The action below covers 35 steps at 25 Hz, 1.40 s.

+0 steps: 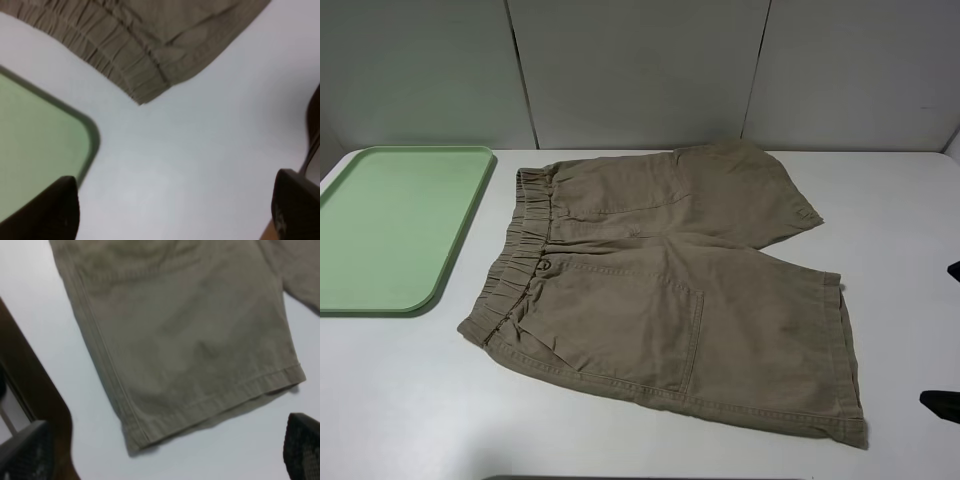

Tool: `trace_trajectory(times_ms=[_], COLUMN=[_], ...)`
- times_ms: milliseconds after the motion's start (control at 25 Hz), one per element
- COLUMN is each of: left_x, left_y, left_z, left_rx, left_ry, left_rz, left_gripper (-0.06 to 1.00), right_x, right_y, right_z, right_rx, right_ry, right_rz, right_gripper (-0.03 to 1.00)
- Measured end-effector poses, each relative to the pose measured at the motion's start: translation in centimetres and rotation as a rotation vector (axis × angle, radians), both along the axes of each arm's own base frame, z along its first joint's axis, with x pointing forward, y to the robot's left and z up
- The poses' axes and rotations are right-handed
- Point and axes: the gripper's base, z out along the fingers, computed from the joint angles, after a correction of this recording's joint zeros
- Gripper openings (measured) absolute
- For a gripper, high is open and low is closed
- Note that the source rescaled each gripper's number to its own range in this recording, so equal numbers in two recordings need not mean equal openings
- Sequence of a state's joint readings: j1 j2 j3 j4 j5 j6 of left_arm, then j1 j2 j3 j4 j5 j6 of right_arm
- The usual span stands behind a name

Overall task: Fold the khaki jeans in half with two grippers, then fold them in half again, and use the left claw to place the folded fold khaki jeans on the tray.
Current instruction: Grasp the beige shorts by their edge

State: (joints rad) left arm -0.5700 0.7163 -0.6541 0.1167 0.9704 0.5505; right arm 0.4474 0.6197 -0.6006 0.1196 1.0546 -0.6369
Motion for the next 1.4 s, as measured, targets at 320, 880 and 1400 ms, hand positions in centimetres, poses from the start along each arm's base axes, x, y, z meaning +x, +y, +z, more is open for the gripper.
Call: trace_trajectory(times_ms=[320,880,1400], left_x=[4.3,8.7,11.6], left_y=[-1.5,-4.7,-7.4], left_z=[-1.6,-5.2,-11.4], left_rx=[0.322,0.435,0.469], left_ry=[-0.021,-0.058,0.053], left_rz=[-0.148,-0.403,-0.544], left_gripper=[0.75,0.75,0.75], right_x=[2.7,6.3,9.2], right_y=[2.1,4.2,5.7], right_z=[-2.1,-5.1,-8.3], right_rx=[-0.227,-0.405,-0.483], right_ry=[0.047,0.065,0.077], right_rz=[0.169,0.238,0.219], right_gripper=[1.00,1.00,1.00])
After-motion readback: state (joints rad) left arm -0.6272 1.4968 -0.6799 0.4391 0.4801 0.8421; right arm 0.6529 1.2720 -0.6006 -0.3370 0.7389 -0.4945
